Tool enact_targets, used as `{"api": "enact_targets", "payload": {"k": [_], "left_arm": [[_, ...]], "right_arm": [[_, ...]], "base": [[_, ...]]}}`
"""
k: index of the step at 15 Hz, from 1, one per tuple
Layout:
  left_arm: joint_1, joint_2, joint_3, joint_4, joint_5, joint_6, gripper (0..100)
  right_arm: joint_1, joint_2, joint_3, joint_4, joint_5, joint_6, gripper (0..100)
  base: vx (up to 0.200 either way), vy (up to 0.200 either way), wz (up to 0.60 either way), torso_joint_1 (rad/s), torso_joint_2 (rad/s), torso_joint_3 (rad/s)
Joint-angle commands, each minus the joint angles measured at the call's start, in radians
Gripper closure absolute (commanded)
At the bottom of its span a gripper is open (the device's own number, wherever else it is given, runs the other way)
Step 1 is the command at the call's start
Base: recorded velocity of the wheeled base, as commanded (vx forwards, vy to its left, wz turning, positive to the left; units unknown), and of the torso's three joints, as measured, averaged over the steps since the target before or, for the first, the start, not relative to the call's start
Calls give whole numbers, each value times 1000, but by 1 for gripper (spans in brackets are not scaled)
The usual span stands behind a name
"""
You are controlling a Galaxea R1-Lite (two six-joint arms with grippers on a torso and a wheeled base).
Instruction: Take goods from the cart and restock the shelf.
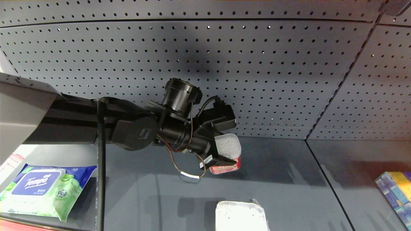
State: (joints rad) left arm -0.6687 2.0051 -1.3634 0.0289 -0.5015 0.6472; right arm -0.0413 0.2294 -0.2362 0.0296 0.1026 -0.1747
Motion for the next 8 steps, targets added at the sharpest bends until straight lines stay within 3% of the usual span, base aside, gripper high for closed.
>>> {"api": "enact_targets", "payload": {"k": [1, 2, 8], "left_arm": [[0, 6, -2, 0, 0, 2, 100], [0, 14, -3, -1, 0, 5, 0], [11, -9, 32, 0, 0, 11, 0]], "right_arm": [[0, 5, 0, 7, 0, 0, 0], [0, 4, 0, 10, 0, 0, 0], [0, 4, 0, 10, -15, 0, 0]], "base": [[0, 0, 0, 0, 0, 0], [0, 0, 0, 0, 0, 0], [0, 0, 0, 0, 0, 0]]}}
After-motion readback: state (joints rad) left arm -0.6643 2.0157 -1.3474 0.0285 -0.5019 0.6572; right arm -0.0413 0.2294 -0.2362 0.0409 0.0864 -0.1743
